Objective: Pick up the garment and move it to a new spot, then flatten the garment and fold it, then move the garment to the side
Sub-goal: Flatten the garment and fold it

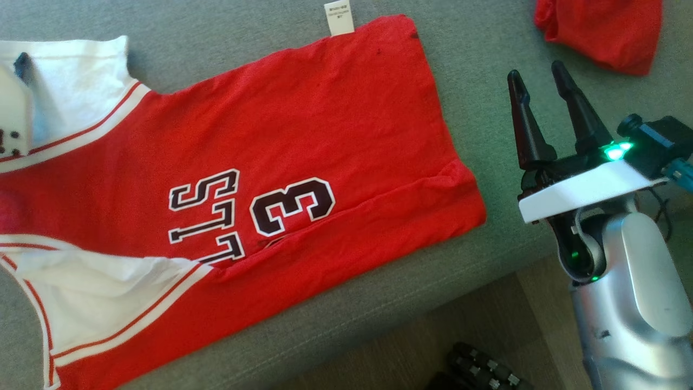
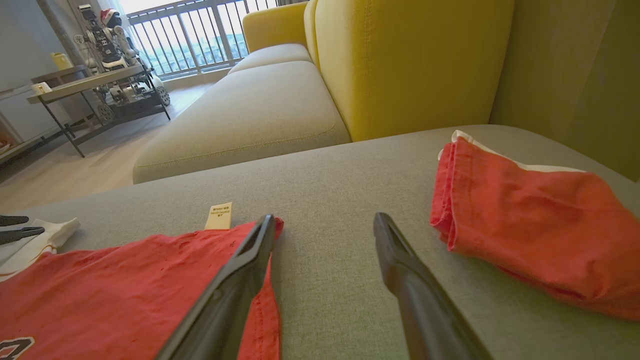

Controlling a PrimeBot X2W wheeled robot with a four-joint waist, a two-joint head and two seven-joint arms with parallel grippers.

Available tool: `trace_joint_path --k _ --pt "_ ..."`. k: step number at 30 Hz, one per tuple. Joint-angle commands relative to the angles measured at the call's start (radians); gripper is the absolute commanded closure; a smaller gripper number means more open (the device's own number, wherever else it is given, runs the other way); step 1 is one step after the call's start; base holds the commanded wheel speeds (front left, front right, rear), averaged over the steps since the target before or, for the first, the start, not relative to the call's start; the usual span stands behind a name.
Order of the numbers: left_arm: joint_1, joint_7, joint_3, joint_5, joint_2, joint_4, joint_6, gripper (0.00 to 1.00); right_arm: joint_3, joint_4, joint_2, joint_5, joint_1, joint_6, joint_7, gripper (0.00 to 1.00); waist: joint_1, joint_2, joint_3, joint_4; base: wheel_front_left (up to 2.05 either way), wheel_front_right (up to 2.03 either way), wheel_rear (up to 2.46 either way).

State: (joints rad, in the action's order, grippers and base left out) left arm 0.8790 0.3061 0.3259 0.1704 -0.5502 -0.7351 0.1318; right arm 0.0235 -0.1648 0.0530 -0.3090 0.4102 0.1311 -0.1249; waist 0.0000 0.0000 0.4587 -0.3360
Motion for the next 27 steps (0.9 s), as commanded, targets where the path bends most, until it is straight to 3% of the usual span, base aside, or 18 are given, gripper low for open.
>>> trace_joint_path --k 1,3,4,5,6,7,8,18,27 --pt "0.043 -0.015 -0.005 0.003 -0.046 0.021 -0.001 0.00 0.011 0.025 -0.003 0.001 0.026 0.000 -0.007 0.00 0.0000 0.0000 0.000 0.007 0.00 0.00 0.00" --pt "0.043 -0.021 0.033 0.011 -0.043 0.016 -0.001 0.05 0.008 0.024 -0.003 0.007 0.030 0.000 -0.004 0.00 0.0000 0.0000 0.000 0.017 0.00 0.00 0.00" --pt "0.044 -0.020 0.046 0.023 -0.039 0.011 -0.001 0.16 0.007 0.024 -0.003 0.011 0.031 0.000 -0.001 0.00 0.0000 0.0000 0.000 0.022 0.00 0.00 0.00" --pt "0.048 -0.021 0.057 0.038 -0.034 0.008 -0.001 0.33 0.006 0.025 -0.003 0.018 0.032 0.000 0.002 0.00 0.0000 0.0000 0.002 0.028 0.00 0.00 0.00" --pt "0.052 -0.020 0.063 0.062 -0.026 0.003 -0.001 0.57 0.005 0.026 -0.003 0.024 0.033 0.000 0.006 0.00 0.0000 0.0000 0.003 0.034 0.00 0.00 0.00" --pt "0.056 -0.015 0.067 0.086 -0.020 -0.003 -0.001 0.96 0.005 0.029 -0.003 0.030 0.035 0.000 0.010 0.00 0.0000 0.0000 0.005 0.038 0.00 0.00 0.00" --pt "0.062 -0.013 0.076 0.105 -0.017 -0.005 -0.001 1.00 0.004 0.034 -0.003 0.037 0.038 0.000 0.015 0.00 0.0000 0.0000 0.007 0.043 0.00 0.00 0.00" --pt "0.089 -0.161 0.081 0.158 -0.021 0.012 -0.002 1.00 -0.016 0.060 -0.003 0.070 0.065 0.000 0.054 0.00 0.0000 0.0000 -0.001 0.092 0.00 0.00 0.00" --pt "0.001 -0.283 0.092 0.155 0.021 0.207 -0.059 1.00 -0.041 -0.061 0.023 0.100 0.164 0.000 0.160 0.00 0.0000 0.0000 -0.030 0.209 0.00 0.00 0.00"
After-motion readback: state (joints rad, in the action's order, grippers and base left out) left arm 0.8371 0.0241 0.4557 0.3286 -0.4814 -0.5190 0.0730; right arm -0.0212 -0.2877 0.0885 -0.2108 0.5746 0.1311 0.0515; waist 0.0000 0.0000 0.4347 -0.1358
